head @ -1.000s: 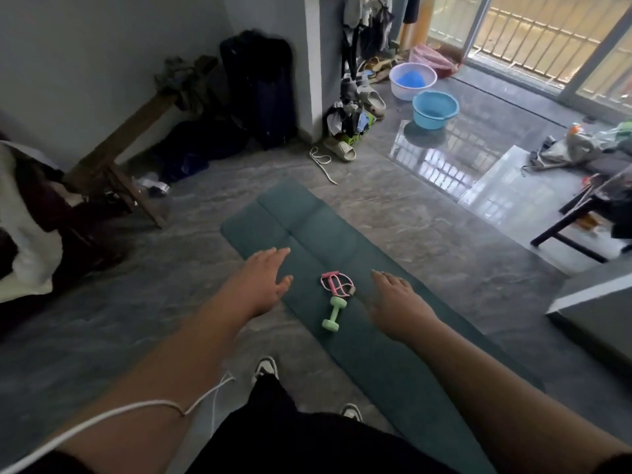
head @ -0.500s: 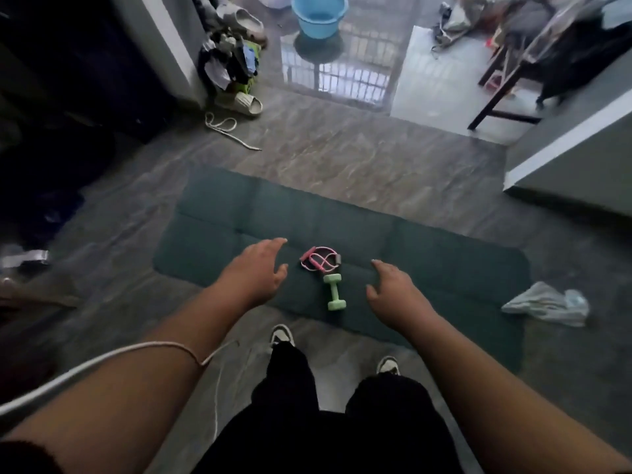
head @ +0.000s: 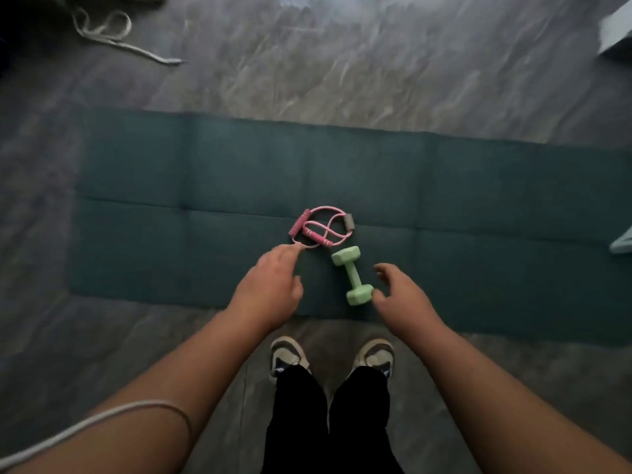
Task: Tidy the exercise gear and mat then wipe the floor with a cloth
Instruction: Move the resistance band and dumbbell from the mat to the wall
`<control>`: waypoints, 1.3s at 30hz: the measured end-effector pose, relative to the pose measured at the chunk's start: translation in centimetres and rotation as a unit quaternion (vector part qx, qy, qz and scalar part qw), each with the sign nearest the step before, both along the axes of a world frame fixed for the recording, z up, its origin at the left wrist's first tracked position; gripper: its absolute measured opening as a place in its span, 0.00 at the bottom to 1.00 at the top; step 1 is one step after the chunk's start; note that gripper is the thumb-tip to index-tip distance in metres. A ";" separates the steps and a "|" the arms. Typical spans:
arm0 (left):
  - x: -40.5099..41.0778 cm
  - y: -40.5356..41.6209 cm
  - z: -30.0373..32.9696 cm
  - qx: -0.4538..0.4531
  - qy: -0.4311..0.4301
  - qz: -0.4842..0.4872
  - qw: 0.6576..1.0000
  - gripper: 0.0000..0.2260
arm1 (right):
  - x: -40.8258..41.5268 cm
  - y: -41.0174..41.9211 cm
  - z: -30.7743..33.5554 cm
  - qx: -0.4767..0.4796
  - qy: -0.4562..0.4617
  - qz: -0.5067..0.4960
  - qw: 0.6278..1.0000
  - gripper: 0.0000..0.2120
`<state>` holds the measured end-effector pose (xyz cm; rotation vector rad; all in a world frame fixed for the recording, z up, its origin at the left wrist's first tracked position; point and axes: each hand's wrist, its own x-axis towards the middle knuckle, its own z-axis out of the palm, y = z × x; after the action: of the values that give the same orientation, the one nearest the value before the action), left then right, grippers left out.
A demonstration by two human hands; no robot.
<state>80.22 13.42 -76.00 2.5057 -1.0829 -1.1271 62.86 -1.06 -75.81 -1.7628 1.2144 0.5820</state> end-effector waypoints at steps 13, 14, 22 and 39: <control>0.6 -5.2 -34.1 0.032 -0.116 -0.136 0.983 0.37 | 2.6 2.3 -32.7 -0.007 0.112 -0.064 0.992 0.21; 0.5 -5.6 -34.9 0.060 -0.121 -0.155 0.979 0.37 | 2.7 2.4 -33.3 -0.012 0.114 -0.071 0.991 0.21; 2.2 -6.3 -36.9 0.071 -0.180 -0.189 0.963 0.14 | 2.0 2.2 -34.0 -0.035 0.109 -0.062 0.991 0.16; -2.7 -8.6 -4.0 0.024 0.077 -0.011 0.997 0.16 | -4.3 -0.6 -5.8 -0.003 -0.014 -0.217 0.976 0.12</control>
<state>77.49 4.85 -79.98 2.4016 -1.0574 -1.3431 58.58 -1.61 -81.66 -1.4389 1.5245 0.2945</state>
